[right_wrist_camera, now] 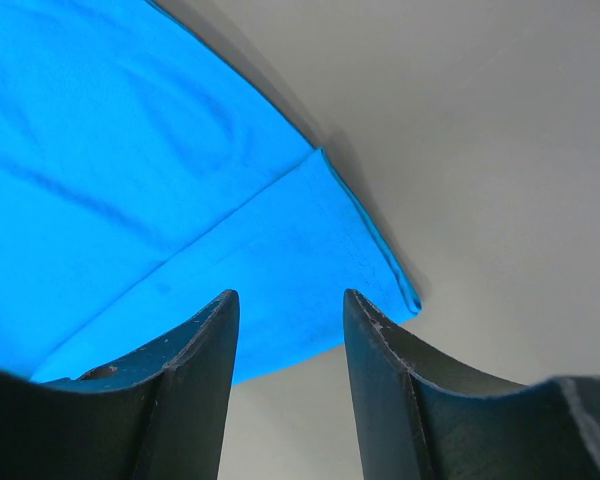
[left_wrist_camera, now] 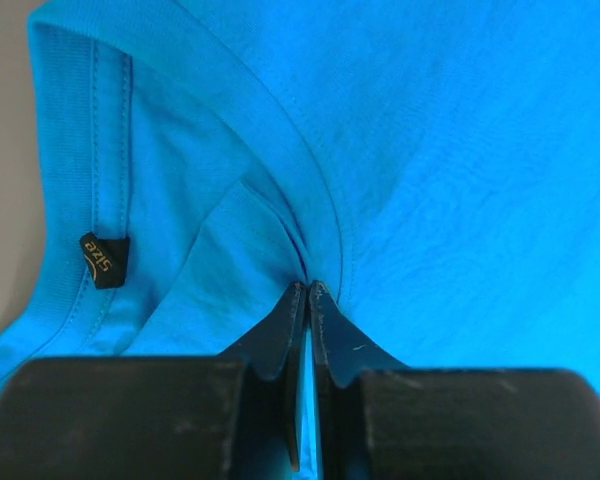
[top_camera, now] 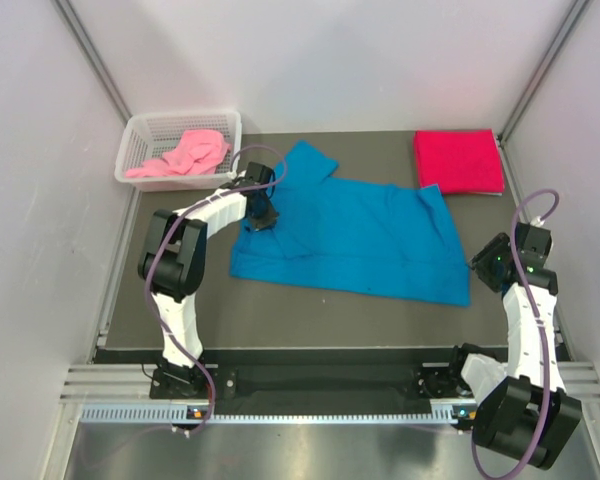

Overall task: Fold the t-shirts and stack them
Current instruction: Fold the tshirt

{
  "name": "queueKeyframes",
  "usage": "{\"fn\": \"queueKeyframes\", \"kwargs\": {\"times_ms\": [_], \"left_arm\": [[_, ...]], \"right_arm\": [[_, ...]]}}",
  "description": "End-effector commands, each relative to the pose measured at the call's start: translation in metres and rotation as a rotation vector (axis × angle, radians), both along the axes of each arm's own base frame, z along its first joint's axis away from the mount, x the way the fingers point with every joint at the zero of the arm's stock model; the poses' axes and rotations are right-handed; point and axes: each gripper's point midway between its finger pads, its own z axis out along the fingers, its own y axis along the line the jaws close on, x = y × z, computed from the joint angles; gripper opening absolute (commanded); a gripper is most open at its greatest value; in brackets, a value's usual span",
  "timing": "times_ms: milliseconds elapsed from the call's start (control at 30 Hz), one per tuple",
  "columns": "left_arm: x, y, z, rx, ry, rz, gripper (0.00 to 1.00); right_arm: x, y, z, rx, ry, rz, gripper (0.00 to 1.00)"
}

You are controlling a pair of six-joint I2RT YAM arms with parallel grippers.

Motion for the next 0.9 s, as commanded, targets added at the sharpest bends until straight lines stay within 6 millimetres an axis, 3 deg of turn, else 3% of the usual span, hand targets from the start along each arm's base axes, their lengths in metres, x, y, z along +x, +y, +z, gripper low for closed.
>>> {"fn": "queueKeyframes", "kwargs": {"times_ms": [0,67,367,867], "left_arm": [[0.02,-0.008,0.017,-0.025,-0.075,-0.014,0.05],[0.019,-0.009,0.017,-0.029,-0.072,-0.019,0.0],[0.026,-0.026,0.038,-0.045,-0.152,-0.078,0.0],[0.034,-0.035,0.044,0.013,-0.199,-0.123,0.0]], "right_arm": [[0.009,-0.007,0.018,-0.041,-0.063,-0.002,0.47],[0.008,-0.007,0.019,-0.043,-0.064,-0.001,0.46],[0.009,-0.007,0.018,-0.047,-0.063,0.001,0.47],[0.01,-0.007,0.012,-0.038,-0.051,0.003,0.47]]}}
